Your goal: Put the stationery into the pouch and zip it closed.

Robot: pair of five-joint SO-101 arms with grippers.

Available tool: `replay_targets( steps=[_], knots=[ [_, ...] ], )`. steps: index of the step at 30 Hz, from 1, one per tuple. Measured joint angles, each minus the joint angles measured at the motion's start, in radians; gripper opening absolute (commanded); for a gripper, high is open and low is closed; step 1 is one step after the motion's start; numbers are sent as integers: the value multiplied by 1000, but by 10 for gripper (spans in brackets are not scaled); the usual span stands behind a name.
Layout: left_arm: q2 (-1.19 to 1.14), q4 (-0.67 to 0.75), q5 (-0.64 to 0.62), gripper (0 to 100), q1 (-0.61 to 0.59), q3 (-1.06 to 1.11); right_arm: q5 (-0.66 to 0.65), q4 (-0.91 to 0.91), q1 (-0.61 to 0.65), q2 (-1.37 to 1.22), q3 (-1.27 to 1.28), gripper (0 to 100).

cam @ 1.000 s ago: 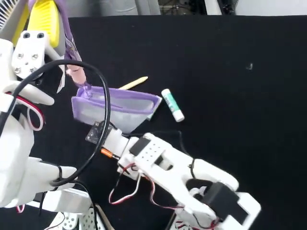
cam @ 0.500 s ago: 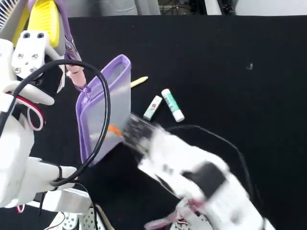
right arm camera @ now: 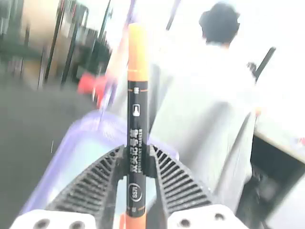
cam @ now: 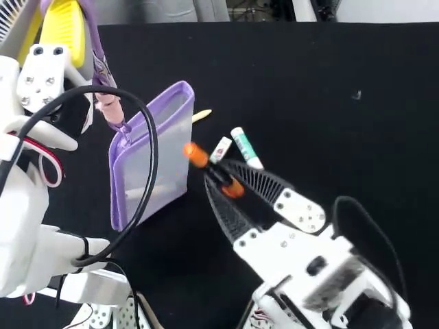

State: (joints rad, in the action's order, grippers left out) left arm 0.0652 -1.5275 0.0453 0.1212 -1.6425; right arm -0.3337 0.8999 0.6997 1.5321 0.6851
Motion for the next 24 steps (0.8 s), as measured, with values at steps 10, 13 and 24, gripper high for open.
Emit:
replay_targets(
  steps=[10, 13, 24],
  knots=[
    [0, 0, 0, 29, 0, 0, 190, -433, -2, -227, 0, 11],
    [0, 0, 0, 29, 0, 0, 264, -539, -2, -256, 38, 11],
    [0, -34, 0, 29, 0, 0, 364, -1092, 0, -282, 400, 11]
  ],
)
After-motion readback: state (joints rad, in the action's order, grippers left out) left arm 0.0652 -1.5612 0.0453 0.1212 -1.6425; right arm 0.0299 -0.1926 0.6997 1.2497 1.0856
